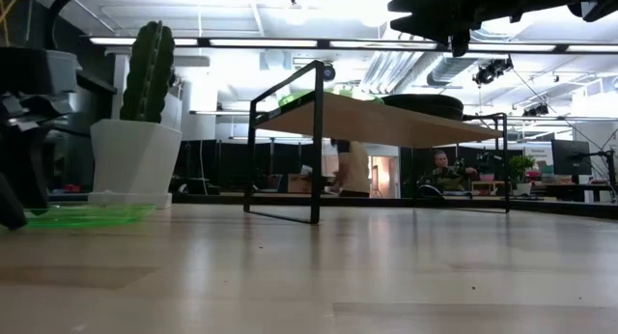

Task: Place and stack plates onto a shelf
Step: Stack the green plate on top of the other green plate on the shelf

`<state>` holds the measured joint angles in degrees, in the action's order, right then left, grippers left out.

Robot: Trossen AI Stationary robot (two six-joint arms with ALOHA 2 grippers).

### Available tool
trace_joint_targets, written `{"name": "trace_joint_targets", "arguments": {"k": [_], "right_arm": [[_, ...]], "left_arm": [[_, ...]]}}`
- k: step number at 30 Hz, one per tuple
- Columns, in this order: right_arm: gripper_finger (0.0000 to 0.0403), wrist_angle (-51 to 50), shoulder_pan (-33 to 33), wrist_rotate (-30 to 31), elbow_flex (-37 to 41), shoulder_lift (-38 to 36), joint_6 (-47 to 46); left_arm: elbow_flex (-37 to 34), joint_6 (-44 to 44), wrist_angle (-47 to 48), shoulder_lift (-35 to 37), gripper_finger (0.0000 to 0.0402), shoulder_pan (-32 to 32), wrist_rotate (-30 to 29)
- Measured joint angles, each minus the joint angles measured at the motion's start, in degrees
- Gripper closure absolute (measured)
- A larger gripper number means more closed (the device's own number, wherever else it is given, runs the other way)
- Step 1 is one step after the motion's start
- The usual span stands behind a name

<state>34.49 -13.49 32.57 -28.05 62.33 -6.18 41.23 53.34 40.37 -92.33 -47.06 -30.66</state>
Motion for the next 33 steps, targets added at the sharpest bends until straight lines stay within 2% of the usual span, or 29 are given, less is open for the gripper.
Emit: {"name": "trace_joint_targets", "arguments": {"k": [5, 7, 9, 11, 16, 21, 25, 33], "right_arm": [[0.0240, 0.0, 0.0, 0.0, 0.0, 0.0, 0.0], [0.0240, 0.0, 0.0, 0.0, 0.0, 0.0, 0.0], [0.0240, 0.0, 0.0, 0.0, 0.0, 0.0, -0.4], [0.0240, 0.0, 0.0, 0.0, 0.0, 0.0, -0.4], [0.0240, 0.0, 0.0, 0.0, 0.0, 0.0, -0.4], [0.0240, 0.0, 0.0, 0.0, 0.0, 0.0, -0.4], [0.0240, 0.0, 0.0, 0.0, 0.0, 0.0, -0.4], [0.0240, 0.3, 0.0, 0.0, 0.0, 0.0, -0.4]], "left_arm": [[-0.5, 0.3, -0.2, 0.1, 0.0299, 0.6, -0.2], [-0.5, -0.4, -0.4, 0.1, 0.0327, 0.9, 0.3], [-0.6, -0.7, -0.1, 0.0, 0.0371, 1.3, 0.6], [-0.4, -1.8, 0.8, 0.0, 0.0392, 1.5, 0.8], [4.6, -7.1, 6.0, -0.1, 0.0400, 2.4, 1.7], [13.2, -17.0, 11.4, -0.1, 0.0401, 2.5, 1.1], [20.7, -25.2, 17.2, -0.1, 0.0401, 2.5, -3.9], [32.1, -36.9, 30.6, 0.0, 0.0401, 4.1, -20.8]]}}
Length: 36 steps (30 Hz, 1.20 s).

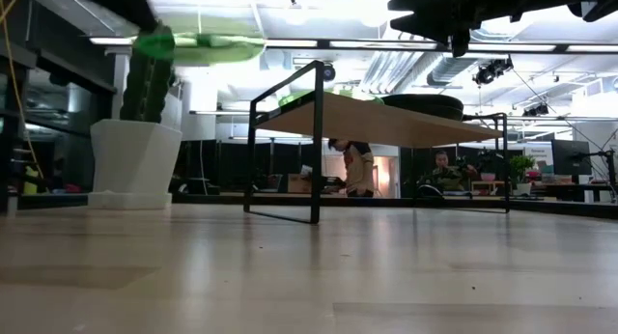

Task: Place and stack plates onto a shelf
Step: Stack the green plate on top of the other green plate on the shelf

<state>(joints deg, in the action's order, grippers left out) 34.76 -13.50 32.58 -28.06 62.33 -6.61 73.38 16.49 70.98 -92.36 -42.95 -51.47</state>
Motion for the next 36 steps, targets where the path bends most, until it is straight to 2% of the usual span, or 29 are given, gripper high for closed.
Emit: {"name": "trace_joint_targets", "arguments": {"k": [5, 10, 20, 23, 26, 31, 36], "right_arm": [[0.0240, 0.0, 0.0, 0.0, 0.0, 0.0, 0.0], [0.0240, -0.3, 0.0, 0.0, 0.0, 0.0, -0.9], [0.0240, -0.3, 0.0, 0.0, 0.0, 0.0, -0.6], [0.0240, -0.2, 0.0, 0.0, 0.0, 0.0, -0.5], [0.0240, -0.2, 0.0, 0.0, 0.0, 0.0, -0.5], [0.0240, -0.1, 0.0, 0.0, 0.0, 0.0, -0.4], [0.0240, 0.2, 0.0, 0.0, 0.0, 0.0, -0.4]], "left_arm": [[4.3, -5.7, 2.9, 0.1, 0.0401, 2.3, -5.1], [6.2, -10.4, 2.6, 0.8, 0.0401, 4.9, -7.5], [6.3, -13.8, 1.7, 4.6, 0.0401, 10.8, -8.3], [5.3, -18.8, -4.3, 7.8, 0.0401, 13.0, -8.1], [3.0, -28.6, -15.7, 11.8, 0.0401, 15.8, -3.9], [-3.3, -46.8, -38.4, 17.6, 0.0401, 22.7, 9.2], [-6.7, -60.3, -49.4, 17.2, 0.0401, 31.2, 19.5]]}}
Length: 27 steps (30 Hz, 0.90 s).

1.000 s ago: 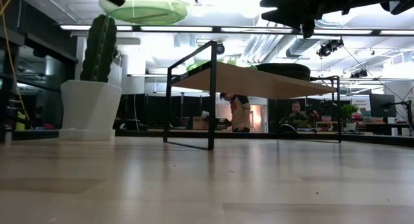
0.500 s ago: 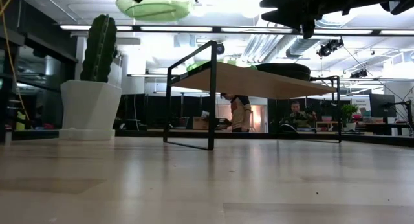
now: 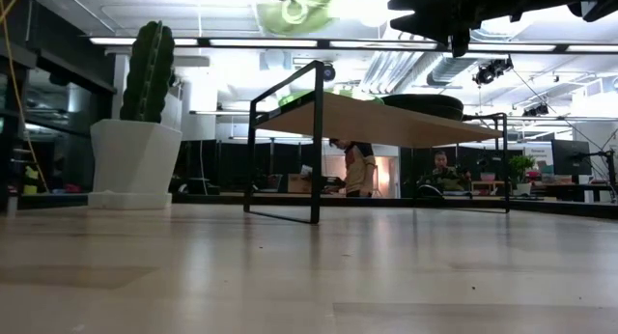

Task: Place and stack plates onto a shelf
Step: Stack the green plate on top of the other green plate on the shelf

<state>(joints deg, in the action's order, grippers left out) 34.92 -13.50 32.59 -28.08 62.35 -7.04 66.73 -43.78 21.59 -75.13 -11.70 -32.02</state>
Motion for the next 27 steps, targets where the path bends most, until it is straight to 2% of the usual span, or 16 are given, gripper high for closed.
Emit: {"name": "trace_joint_targets", "arguments": {"k": [4, 6, 16, 27], "right_arm": [[0.0240, 0.0, 0.0, 0.3, 0.0, 0.0, 0.6], [0.0240, 0.4, 0.0, 0.8, 0.0, 0.0, 1.4], [0.0240, 2.2, 0.0, 1.4, 0.0, -0.5, 3.0], [0.0240, 2.1, 0.0, 1.4, 0.0, -0.5, 2.6]], "left_arm": [[-0.1, -3.2, -2.1, -3.5, 0.0401, 5.7, 10.7], [-0.1, -4.3, -2.2, -5.5, 0.0401, 7.5, 13.7], [-0.1, -4.8, -3.1, -12.1, 0.0401, 10.3, 18.5], [-0.1, -4.5, -3.9, -13.4, 0.0401, 10.4, 17.9]]}}
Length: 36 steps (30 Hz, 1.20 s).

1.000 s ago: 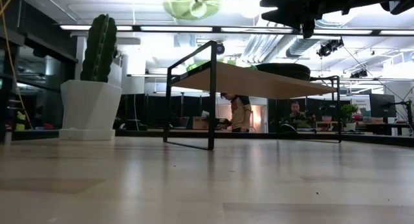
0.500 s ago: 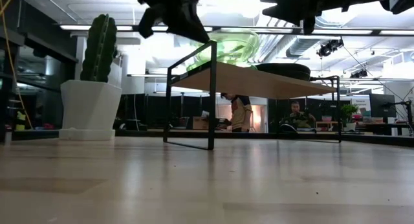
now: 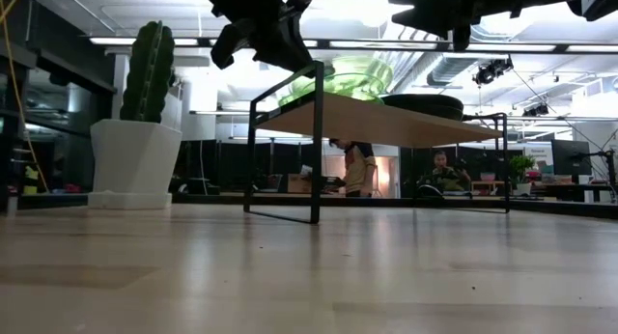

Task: Place and stack plates onto a shelf
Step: Stack the green plate on top of the other green plate on the shelf

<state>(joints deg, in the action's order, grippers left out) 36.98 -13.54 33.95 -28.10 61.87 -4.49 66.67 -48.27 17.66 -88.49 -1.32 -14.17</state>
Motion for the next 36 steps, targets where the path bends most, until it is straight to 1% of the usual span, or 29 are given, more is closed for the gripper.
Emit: {"name": "trace_joint_targets", "arguments": {"k": [5, 10, 14, 21, 28, 32, 36], "right_arm": [[0.0240, -0.1, 0.0, 0.0, 0.0, 0.0, 0.0], [0.0240, -0.1, 0.0, 0.0, 0.0, 0.0, 0.0], [0.0240, -0.1, 0.0, 0.0, 0.0, 0.0, 0.0], [0.0240, -0.1, 0.0, 0.0, 0.0, 0.0, 0.0], [0.0240, -0.3, 0.0, 0.0, 0.0, 0.0, 0.0], [0.0240, -0.4, 0.0, 0.0, 0.0, 0.0, 0.0], [0.0240, -0.4, 0.0, 0.0, 0.0, 0.0, 0.0]], "left_arm": [[0.0, 0.1, 0.1, 0.0, 0.0400, 0.0, -0.1], [0.0, 0.2, 0.5, 0.0, 0.0386, 0.0, -0.1], [0.0, 0.1, 0.6, 0.0, 0.0367, 0.0, -0.6], [0.1, 0.8, 1.6, 0.2, 0.0319, 0.0, -5.1], [0.1, 2.6, 1.6, 0.5, 0.0273, 0.0, -7.1], [0.1, 2.7, 1.6, 0.5, 0.0258, 0.0, -7.9], [0.1, 3.5, 1.8, 1.3, 0.0255, 0.0, -8.0]]}}
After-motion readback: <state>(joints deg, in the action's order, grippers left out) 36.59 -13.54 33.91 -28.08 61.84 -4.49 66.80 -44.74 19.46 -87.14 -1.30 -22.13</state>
